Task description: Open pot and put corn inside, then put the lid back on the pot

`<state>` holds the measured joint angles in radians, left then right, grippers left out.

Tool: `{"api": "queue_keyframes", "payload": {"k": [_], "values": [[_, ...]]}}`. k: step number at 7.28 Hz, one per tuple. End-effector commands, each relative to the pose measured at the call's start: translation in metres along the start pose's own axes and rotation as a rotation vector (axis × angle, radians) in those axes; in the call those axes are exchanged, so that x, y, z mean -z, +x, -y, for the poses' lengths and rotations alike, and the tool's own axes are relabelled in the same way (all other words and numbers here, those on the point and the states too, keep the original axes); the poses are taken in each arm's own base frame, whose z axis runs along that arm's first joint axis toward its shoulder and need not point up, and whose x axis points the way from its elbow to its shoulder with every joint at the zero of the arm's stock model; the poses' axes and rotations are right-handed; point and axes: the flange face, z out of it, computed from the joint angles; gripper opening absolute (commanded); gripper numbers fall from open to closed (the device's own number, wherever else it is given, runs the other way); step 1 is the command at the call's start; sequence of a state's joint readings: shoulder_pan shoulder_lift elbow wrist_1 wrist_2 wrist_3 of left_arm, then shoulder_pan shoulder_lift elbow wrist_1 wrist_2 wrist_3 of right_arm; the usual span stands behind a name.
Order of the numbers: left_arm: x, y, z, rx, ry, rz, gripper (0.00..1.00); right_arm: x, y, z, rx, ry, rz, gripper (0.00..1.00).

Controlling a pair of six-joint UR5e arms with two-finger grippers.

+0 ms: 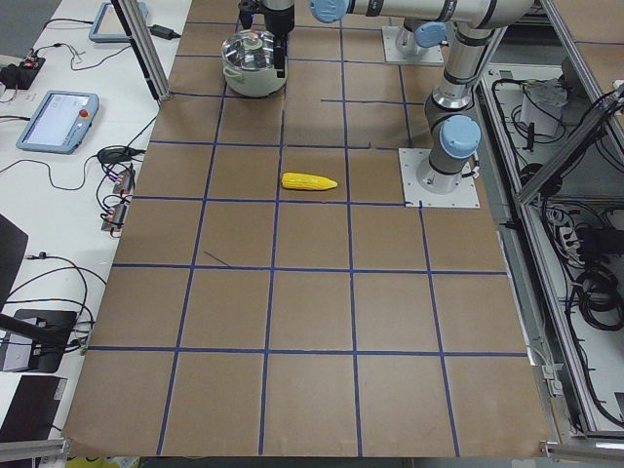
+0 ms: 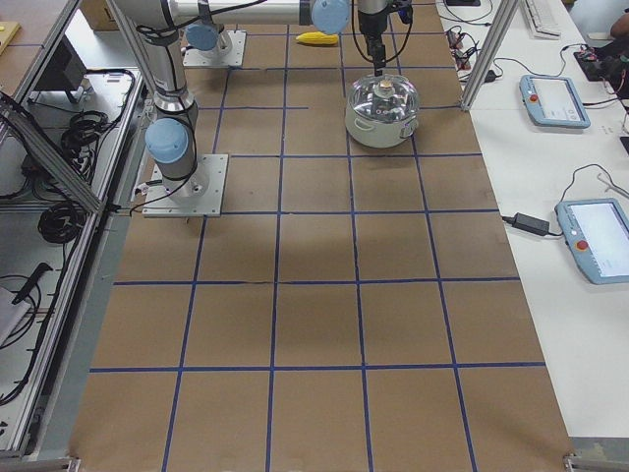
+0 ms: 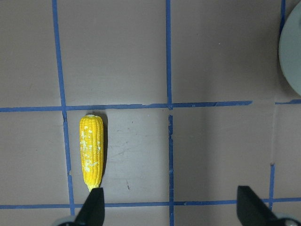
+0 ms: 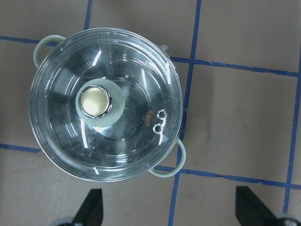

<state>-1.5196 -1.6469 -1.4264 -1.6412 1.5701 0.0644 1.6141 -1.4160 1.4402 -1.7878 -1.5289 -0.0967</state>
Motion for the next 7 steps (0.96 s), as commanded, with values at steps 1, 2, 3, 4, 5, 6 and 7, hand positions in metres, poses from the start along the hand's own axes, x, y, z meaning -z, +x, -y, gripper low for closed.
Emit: {"api": "queue_keyframes", "payload": {"k": [1,2,3,4,5,6,7], "values": [[0.0,0.0,-0.002,-0.001,-0.001,0.002,1.0,-0.006,0.004,-0.002,-0.004,-0.024,-0.002,1.0],[0.0,0.0,-0.002,-0.001,-0.001,0.001,1.0,-0.011,0.004,-0.004,-0.008,-0.039,-0.002,1.0],[0.0,0.0,-0.001,0.001,-0.001,0.002,1.0,-0.011,0.009,-0.004,-0.012,-0.041,-0.051,1.0],[0.0,0.0,-0.001,0.001,-0.006,0.003,1.0,-0.006,0.009,-0.001,-0.016,-0.02,-0.057,1.0],[-0.001,-0.001,0.0,0.003,-0.007,0.005,1.0,-0.025,0.005,0.014,-0.021,-0.037,-0.047,1.0],[0.0,-0.001,0.0,0.001,-0.006,0.005,1.0,-0.038,-0.012,0.042,-0.005,-0.031,-0.045,1.0],[-0.002,-0.001,-0.001,0.001,-0.009,0.005,1.0,-0.053,-0.047,0.072,0.036,-0.025,-0.046,1.0]]}}
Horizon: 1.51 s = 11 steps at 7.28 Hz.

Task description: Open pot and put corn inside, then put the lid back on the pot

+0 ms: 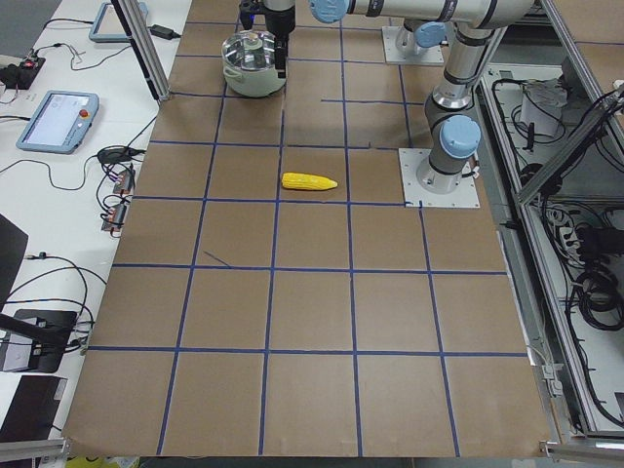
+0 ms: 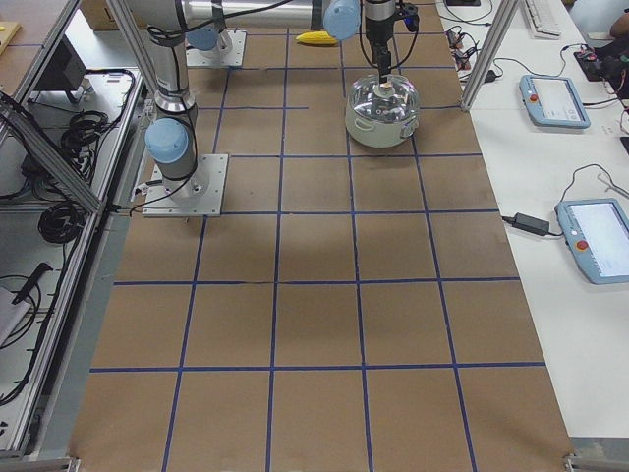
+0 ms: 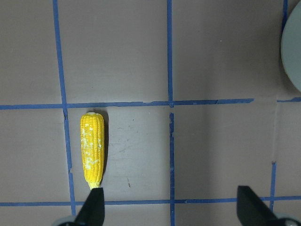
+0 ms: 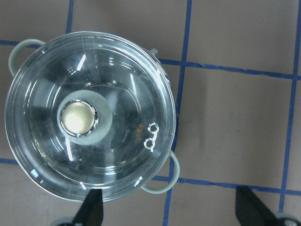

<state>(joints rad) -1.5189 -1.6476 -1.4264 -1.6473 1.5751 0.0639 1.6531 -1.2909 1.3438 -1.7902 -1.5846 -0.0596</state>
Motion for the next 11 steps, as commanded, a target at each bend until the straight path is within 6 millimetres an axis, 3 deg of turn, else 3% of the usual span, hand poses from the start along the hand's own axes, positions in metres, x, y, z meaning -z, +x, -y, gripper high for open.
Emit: {"api": "queue_keyframes", "payload": {"k": [1,2,3,7,8,10,11], "values": [[-0.001,0.0,0.001,-0.002,0.0,0.0,1.0,-0.047,-0.066,0.061,0.07,-0.008,0.007,1.0],[-0.002,0.0,0.001,0.0,-0.002,0.0,1.0,-0.082,-0.077,0.079,0.081,-0.037,0.022,0.99],[-0.002,0.0,-0.001,-0.002,-0.003,0.0,1.0,-0.098,-0.076,0.079,0.083,-0.063,0.024,0.98],[-0.001,-0.002,-0.001,-0.002,-0.005,0.018,1.0,-0.126,-0.077,0.06,0.076,-0.14,0.062,0.95],[-0.002,-0.002,-0.001,-0.002,-0.006,0.018,1.0,-0.12,-0.079,0.062,0.07,-0.127,0.056,0.95],[0.0,-0.002,-0.002,-0.002,-0.003,0.018,1.0,-0.122,-0.077,0.059,0.06,-0.156,0.046,0.87],[-0.001,-0.002,-0.002,-0.002,-0.005,0.018,1.0,-0.123,-0.076,0.057,0.059,-0.175,0.044,0.75]]}}
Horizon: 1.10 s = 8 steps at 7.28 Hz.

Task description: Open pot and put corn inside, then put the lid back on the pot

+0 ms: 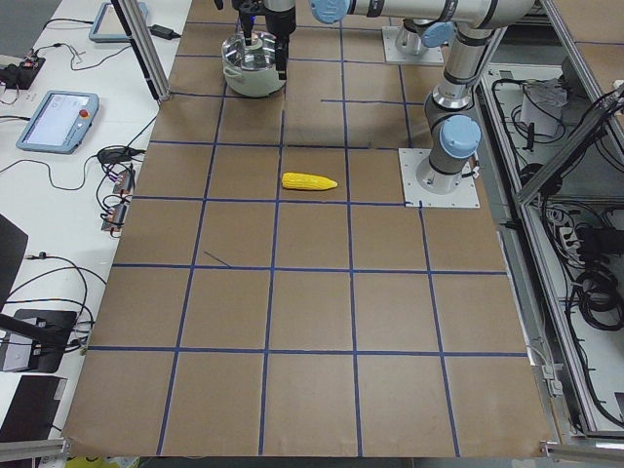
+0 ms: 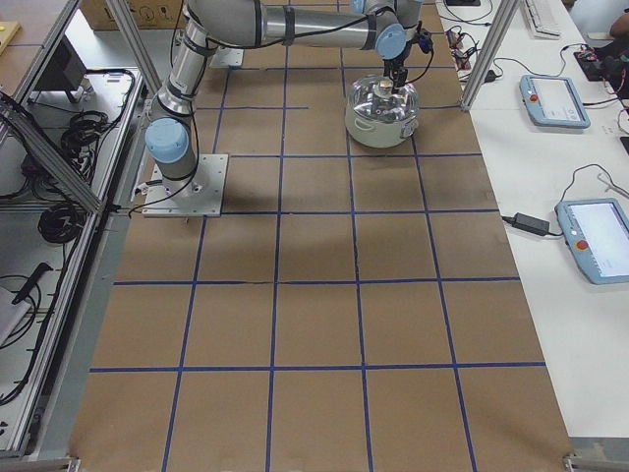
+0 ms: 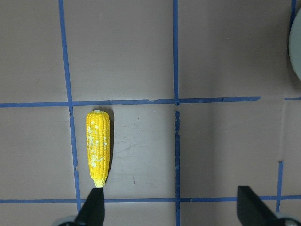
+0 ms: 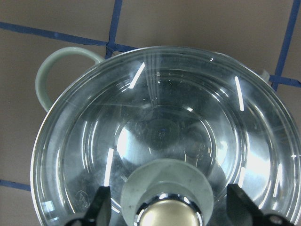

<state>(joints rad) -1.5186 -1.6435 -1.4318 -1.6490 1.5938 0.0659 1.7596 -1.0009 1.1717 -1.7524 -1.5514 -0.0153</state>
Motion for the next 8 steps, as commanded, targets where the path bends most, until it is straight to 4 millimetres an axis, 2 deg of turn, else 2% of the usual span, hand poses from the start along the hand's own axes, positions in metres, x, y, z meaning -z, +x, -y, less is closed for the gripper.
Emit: {"api": "queue_keyframes", "payload": {"k": [1,2,4,5,6,7,8], "values": [[0.0,0.0,0.0,0.0,0.0,0.0,1.0,0.001,-0.001,-0.003,-0.004,-0.023,-0.004,0.62],[0.0,0.0,-0.001,-0.002,0.0,0.0,1.0,0.001,-0.002,-0.004,-0.004,-0.031,-0.004,0.52],[-0.001,0.0,-0.002,-0.003,-0.002,0.0,1.0,0.002,-0.003,-0.004,-0.004,-0.039,-0.007,0.43],[-0.001,0.0,-0.002,-0.003,-0.002,0.0,1.0,0.021,-0.001,-0.004,-0.004,-0.039,-0.007,0.42],[-0.001,0.0,-0.002,-0.005,-0.002,0.0,1.0,0.062,0.013,-0.006,-0.014,-0.044,-0.009,0.4],[0.0,0.0,-0.003,-0.005,0.0,0.0,1.0,0.093,0.025,-0.014,-0.027,-0.07,-0.006,0.38],[0.0,0.0,-0.003,-0.008,0.001,0.0,1.0,0.12,0.047,-0.028,-0.02,-0.058,-0.003,0.38]]}}
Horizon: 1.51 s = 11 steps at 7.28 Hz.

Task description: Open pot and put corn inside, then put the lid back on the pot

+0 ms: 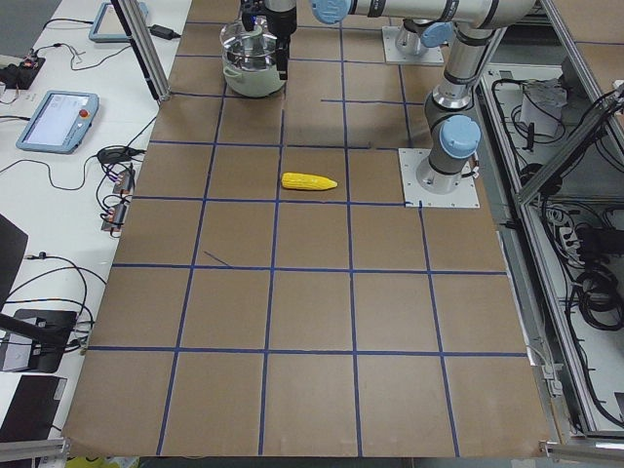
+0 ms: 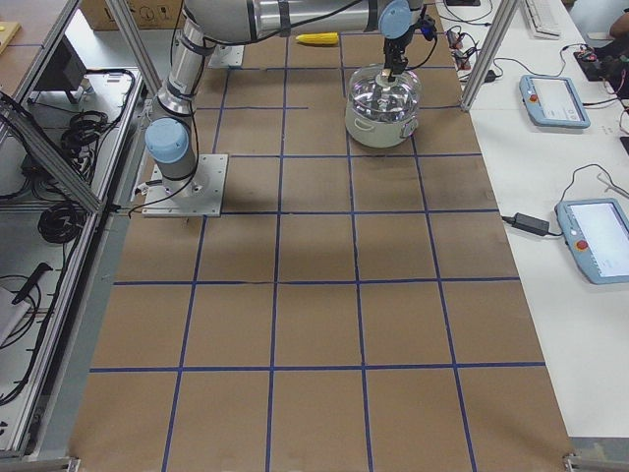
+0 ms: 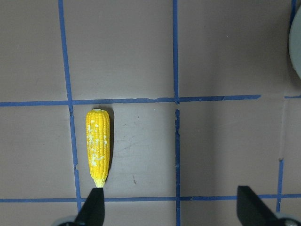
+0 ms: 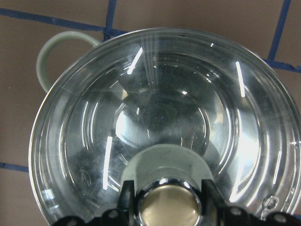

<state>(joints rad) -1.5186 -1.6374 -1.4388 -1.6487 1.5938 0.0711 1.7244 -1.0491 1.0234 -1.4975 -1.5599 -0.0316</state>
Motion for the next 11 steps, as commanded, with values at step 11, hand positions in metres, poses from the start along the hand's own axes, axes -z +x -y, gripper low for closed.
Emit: {"api": "queue_keyframes", "payload": {"k": [11], "values": [[-0.294,-0.136,-0.008,-0.149,-0.023,-0.022,1.0,0.058,0.095,-0.175,-0.036,0.06,0.012,0.36]]}}
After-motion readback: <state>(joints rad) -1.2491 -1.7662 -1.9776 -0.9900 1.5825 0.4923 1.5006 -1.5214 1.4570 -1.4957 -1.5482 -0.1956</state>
